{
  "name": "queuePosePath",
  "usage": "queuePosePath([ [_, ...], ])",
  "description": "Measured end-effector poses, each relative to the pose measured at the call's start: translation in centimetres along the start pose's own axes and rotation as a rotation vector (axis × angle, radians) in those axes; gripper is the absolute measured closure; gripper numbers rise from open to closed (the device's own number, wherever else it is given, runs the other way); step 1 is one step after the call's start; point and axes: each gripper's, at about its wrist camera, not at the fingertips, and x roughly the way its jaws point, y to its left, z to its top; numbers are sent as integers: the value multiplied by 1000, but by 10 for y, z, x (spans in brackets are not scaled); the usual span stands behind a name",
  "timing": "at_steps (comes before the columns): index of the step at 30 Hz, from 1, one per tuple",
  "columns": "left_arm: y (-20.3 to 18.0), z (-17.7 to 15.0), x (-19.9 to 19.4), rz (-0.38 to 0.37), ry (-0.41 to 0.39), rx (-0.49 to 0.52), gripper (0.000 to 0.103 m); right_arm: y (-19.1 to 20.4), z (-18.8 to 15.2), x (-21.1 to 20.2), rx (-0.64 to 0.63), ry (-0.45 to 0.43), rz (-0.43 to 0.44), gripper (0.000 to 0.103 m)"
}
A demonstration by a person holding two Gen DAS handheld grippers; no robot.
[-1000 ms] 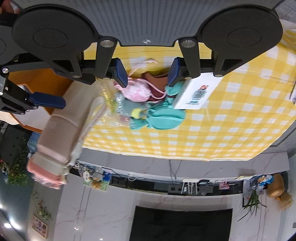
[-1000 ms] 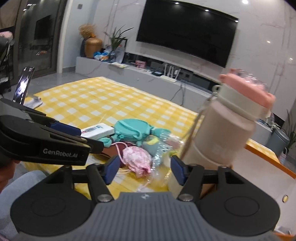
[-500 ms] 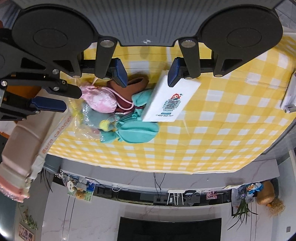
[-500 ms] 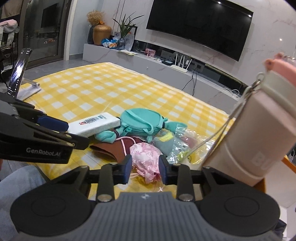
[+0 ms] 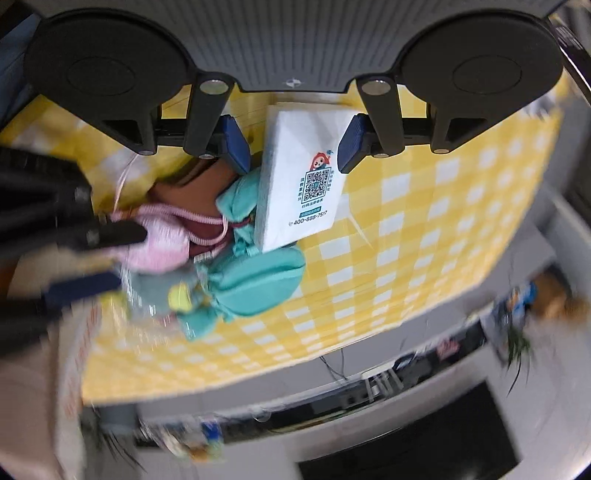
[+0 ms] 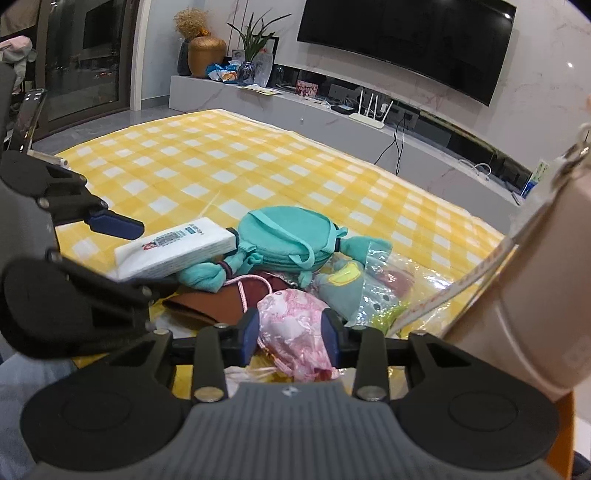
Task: Organize soft objects
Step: 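Grasp the white packet with the left tool while the right tool grasps the pink floral fabric, then carry the white packet and pink floral fabric with both tools over the box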
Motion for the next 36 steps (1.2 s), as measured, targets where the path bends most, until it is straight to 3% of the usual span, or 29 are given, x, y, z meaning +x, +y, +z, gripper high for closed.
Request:
queuePosePath([
  [3,-14,-2,10,68,8,131,39,-1,3,12,10,15,-8,58],
  [5,-18,-4,16,94,8,175,39,-3,4,19,28,33,-7,47],
  [8,-20,-5,21,92,7,185,51,-7,2,32,69,80,6,47],
  [15,-15,-6,22,84,23,117,74,-10,-6,41,101,91,7,46],
  [19,-9,-2,13,94,8,59,89,-14,-5,41,128,101,-1,57],
  [28,12,11,-19,74,-35,-114,93,-15,6,11,150,38,4,65],
  [36,12,20,-44,48,-87,-168,93,-16,24,-29,138,-77,-13,65],
])
